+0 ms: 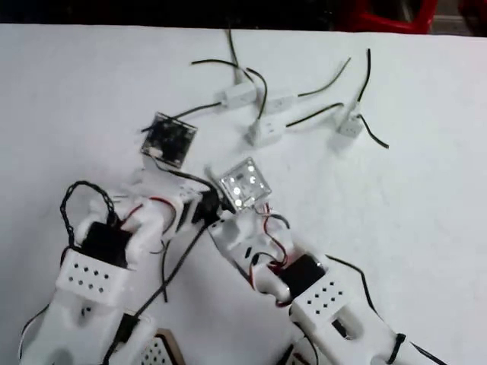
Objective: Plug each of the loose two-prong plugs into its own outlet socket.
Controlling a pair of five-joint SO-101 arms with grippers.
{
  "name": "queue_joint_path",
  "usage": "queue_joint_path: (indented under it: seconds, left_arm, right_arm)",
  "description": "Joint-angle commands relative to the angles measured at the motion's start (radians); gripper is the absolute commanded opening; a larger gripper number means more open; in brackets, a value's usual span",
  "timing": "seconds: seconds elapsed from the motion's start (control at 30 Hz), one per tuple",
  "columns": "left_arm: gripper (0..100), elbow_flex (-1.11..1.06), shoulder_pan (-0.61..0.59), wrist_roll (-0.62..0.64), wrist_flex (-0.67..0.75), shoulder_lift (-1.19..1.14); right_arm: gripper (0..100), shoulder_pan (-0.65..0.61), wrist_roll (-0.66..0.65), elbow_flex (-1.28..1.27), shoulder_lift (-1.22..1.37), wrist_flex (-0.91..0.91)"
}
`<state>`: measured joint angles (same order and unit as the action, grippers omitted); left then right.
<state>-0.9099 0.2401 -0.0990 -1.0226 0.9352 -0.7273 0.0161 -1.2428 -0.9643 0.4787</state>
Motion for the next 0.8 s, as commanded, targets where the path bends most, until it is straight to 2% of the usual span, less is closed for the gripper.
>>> queue_joint_path:
  seconds: [0.0,0.17,0.37,0.5,0.63,0.77]
  left_arm:
    - [27,0.041,0.096,0.003,-0.029,0.031]
    - [27,0.048,0.024,0.003,-0.029,0.031]
    - [27,0.018,-0.225,0.005,-0.032,0.031]
    - [27,-0.04,-0.364,0.003,-0.026,0.031]
    - [27,-0.101,-0.461,-0.005,-0.018,0.031]
    - [27,-0.192,-0.539,-0.043,0.063,0.031]
  right_arm:
    - [1.7,0.012,-0.006,0.011,-0.019,-0.004]
    - [1.7,0.021,-0.005,0.011,-0.018,0.007]
    - [1.6,0.082,-0.008,0.124,0.016,0.153]
    - [1.6,0.087,-0.002,0.265,0.171,0.254]
    - [1.6,0.12,0.0,0.381,0.334,0.265]
    - [1.6,0.15,0.0,0.466,0.47,0.265]
